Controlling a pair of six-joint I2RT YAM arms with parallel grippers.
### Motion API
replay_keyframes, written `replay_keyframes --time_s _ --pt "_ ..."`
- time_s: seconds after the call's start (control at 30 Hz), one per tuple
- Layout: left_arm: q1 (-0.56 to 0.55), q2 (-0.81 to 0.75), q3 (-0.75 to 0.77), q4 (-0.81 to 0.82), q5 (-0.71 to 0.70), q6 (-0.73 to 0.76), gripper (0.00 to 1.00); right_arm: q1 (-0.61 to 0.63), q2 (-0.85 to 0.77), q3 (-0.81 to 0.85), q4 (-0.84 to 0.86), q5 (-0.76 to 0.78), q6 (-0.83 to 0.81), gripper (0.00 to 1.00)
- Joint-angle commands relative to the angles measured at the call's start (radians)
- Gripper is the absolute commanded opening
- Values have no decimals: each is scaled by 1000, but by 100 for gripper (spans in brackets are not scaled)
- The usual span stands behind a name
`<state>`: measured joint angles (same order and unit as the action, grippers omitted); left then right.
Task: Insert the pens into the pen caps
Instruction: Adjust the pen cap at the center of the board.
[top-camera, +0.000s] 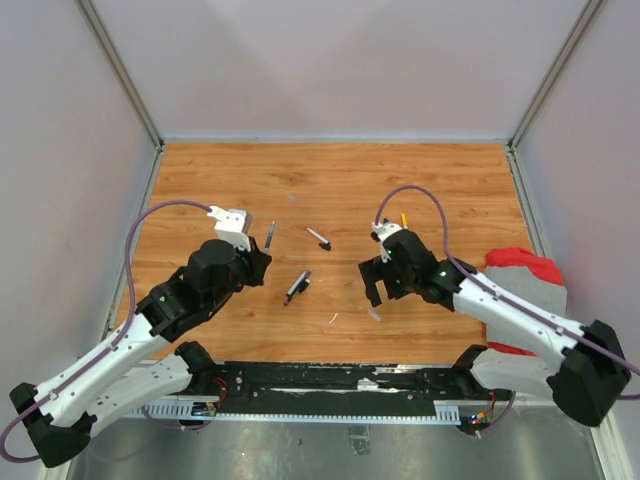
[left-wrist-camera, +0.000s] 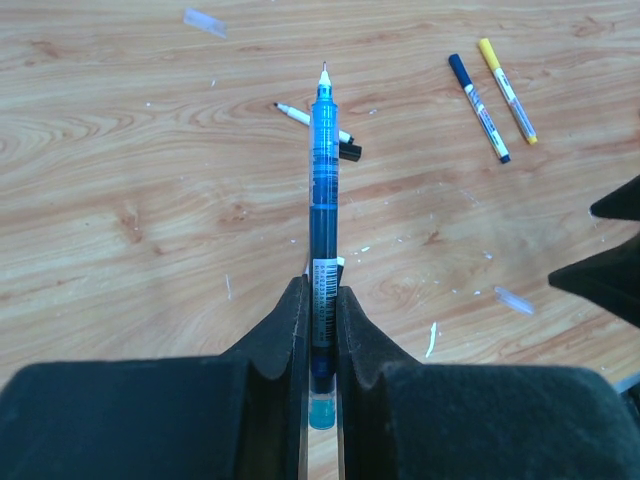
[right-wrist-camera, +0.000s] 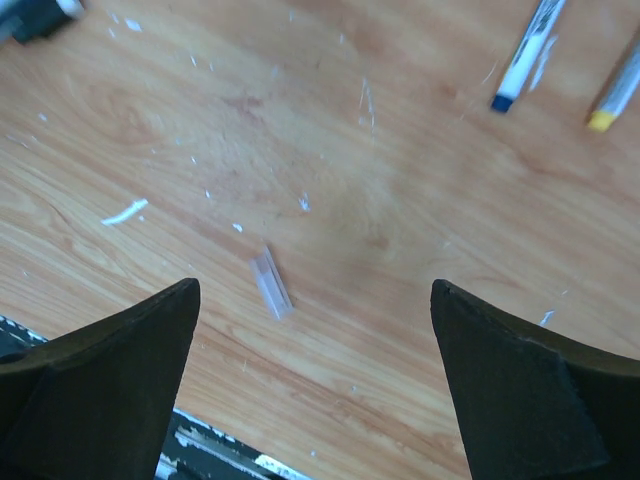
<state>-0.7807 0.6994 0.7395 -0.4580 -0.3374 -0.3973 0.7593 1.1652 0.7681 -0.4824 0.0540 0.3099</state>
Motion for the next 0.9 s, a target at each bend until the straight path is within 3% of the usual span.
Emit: replay_keyframes --time_s 0.0,0.1,0.43,0.87 --pt "5 -14 -20 12 -31 -20 1 7 -134 -57 142 111 -25 98" --pt "5 -14 -23 13 -39 -19 0 -13 -163 -84 165 132 -38 98" --pt "6 -20 -34 16 -58 -31 1 -67 -108 -40 73 2 -79 99" --pt "6 -27 -83 45 -54 -70 1 -43 112 84 -84 -102 -153 87"
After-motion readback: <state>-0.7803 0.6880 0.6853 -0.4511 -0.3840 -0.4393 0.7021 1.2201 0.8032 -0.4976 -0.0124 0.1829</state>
